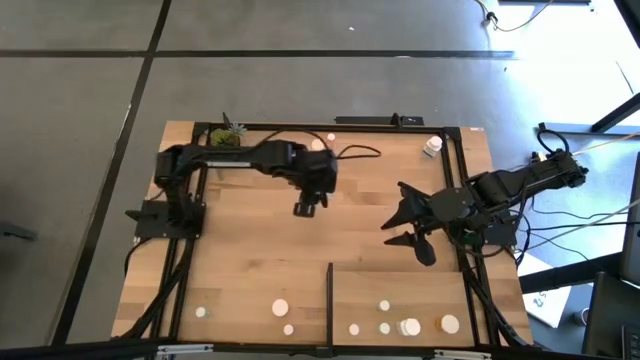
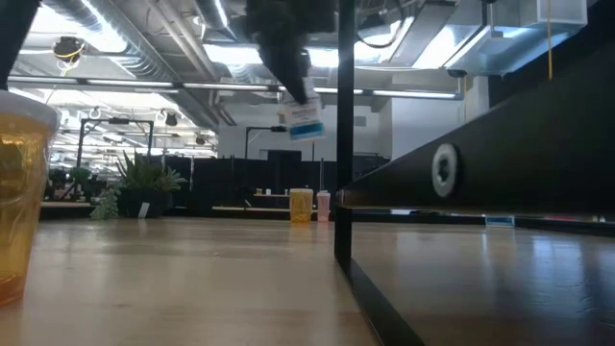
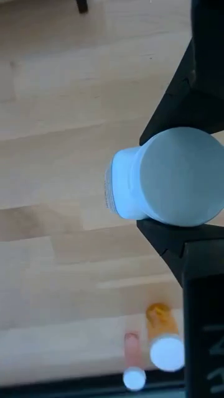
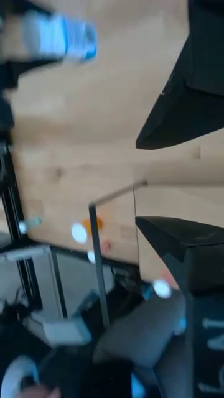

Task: Pick and place medicine bottles onto shelf by color
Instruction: Put the bottom white pill bottle on the shelf aligned with the other white pill bottle

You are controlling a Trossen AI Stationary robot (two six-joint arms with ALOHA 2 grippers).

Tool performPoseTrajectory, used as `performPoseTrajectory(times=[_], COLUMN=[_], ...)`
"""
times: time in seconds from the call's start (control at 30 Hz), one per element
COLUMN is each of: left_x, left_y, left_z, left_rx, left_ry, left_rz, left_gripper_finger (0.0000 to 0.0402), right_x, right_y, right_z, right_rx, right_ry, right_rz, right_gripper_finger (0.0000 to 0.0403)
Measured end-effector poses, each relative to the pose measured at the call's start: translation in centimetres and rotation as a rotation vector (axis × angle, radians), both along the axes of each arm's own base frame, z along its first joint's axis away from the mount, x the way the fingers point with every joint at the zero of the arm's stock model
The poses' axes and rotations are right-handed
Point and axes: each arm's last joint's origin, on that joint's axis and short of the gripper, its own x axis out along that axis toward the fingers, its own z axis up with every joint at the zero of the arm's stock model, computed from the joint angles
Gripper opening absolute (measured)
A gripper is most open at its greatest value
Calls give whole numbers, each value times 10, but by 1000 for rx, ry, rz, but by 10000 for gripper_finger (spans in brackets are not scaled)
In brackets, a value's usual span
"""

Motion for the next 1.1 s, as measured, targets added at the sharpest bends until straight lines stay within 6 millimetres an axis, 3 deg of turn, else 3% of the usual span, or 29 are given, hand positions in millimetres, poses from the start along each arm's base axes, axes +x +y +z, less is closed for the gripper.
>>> performPoseTrajectory(times=[0.23, 0.4, 0.77, 0.93, 1.1], left_x=[28, 37, 48, 53, 54], left_y=[0, 0, 1, 1, 1], left_z=[-29, -50, -74, -78, -77], left_rx=[-9, -15, -27, -35, -42], left_ry=[87, 139, 168, 147, 135], left_rz=[-9, -11, 14, 19, 40], left_gripper_finger=[163, 163, 163, 163, 163], right_x=[-6, -9, -10, -10, -13], right_y=[0, -1, -3, -7, -16], right_z=[3, 6, 1, -4, -11], right_rx=[36, 42, -37, -150, -281], right_ry=[-2, -13, 22, 44, 99], right_rz=[47, 56, 58, -42, -276], right_gripper_finger=[188, 188, 188, 188, 188])
